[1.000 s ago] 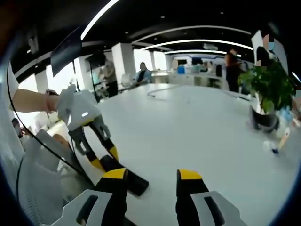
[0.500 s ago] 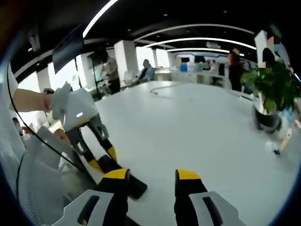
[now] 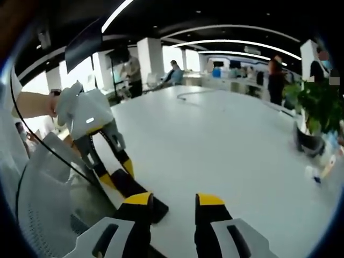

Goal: Press the specified remote control buttons in sequence, fully releasing each button before pressing the next.

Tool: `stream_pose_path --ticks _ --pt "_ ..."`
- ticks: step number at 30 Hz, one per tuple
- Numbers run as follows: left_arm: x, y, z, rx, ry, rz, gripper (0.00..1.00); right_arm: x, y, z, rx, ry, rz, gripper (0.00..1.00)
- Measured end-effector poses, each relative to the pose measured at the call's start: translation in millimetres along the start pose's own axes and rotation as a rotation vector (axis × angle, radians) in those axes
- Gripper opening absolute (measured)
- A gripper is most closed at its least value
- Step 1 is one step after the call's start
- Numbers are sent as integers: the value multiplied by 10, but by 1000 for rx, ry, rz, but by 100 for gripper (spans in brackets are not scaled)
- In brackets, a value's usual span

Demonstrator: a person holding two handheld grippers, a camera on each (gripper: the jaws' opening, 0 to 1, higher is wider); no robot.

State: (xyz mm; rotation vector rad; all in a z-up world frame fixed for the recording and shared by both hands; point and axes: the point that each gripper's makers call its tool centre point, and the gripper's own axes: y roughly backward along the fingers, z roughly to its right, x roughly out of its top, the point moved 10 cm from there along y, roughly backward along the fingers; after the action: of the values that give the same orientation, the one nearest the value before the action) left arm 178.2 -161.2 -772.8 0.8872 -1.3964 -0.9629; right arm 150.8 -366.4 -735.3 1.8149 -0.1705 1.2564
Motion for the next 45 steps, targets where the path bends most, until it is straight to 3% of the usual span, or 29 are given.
stream_pose_path --ticks 9,31,36,40,45 --pt "4 -1 22 -4 -8 0 24 -21 -15 -24 21 21 -33 19" --pt "-12 -7 46 -3 -1 26 24 -62 -63 -85 68 65 -107 10" --pt "-57 -2 52 0 15 64 24 -65 -80 -104 89 92 -129 7" --pt "-48 -9 87 12 2 67 24 -38 -120 -178 126 187 -176 5" --pt "-72 -3 72 10 8 80 24 -75 -141 -235 194 212 -244 0"
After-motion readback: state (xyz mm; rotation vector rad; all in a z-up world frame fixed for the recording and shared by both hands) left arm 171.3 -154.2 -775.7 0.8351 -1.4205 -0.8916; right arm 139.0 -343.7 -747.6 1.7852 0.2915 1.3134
